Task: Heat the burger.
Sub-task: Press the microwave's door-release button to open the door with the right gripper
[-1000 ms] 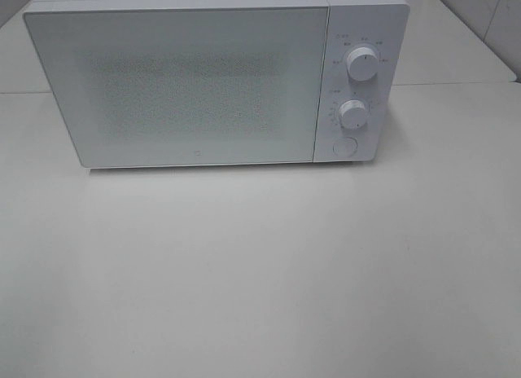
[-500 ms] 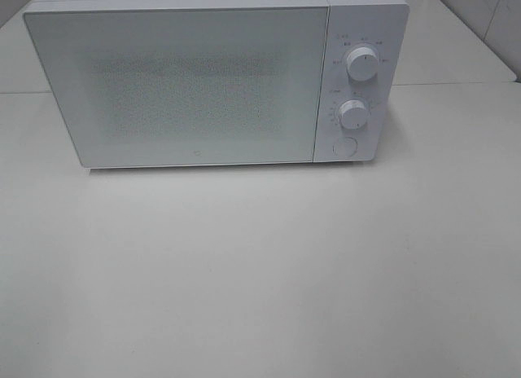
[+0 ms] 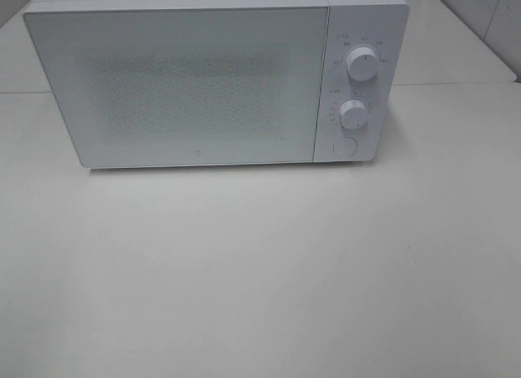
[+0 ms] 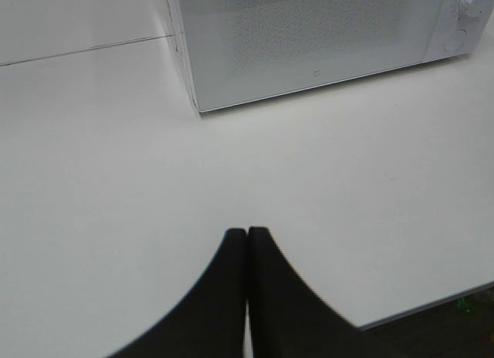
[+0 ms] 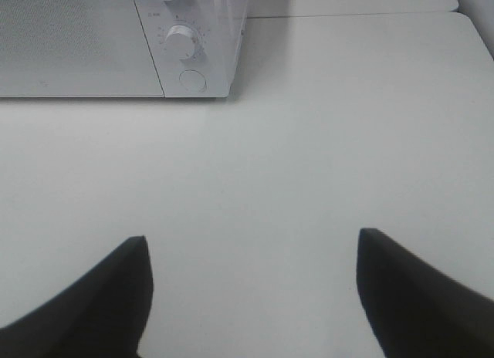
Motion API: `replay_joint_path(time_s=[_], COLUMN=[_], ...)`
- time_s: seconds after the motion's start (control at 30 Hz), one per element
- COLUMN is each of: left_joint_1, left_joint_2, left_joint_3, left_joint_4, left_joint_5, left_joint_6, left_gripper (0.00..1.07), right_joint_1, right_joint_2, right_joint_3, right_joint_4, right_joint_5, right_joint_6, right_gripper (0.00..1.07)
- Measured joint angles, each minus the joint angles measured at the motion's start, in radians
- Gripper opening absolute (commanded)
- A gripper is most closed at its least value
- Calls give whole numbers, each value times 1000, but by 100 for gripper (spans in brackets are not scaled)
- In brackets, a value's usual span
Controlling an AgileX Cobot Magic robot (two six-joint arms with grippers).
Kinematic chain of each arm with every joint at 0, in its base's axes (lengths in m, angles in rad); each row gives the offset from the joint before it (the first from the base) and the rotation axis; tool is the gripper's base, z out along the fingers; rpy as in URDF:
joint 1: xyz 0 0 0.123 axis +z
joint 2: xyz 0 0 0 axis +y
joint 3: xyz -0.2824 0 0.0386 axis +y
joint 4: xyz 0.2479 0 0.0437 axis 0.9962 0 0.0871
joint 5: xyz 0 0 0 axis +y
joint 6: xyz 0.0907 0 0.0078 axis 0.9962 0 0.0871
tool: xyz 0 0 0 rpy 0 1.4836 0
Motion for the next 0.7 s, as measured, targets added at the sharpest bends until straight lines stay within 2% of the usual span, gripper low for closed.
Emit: replay_joint_path(time_s=[0.7], left_joint_1=[0], left_joint_2=[0], left_joint_3=[0], left_joint_4=[0], left_joint_5=[0], left_joint_6=[0], left_gripper=[0], right_joint_1=[0], right_joint_2=[0], right_joint_3=[3], right_joint_4=[2], right_joint_5=[-3], right_joint_6=[-4], right_gripper=[67])
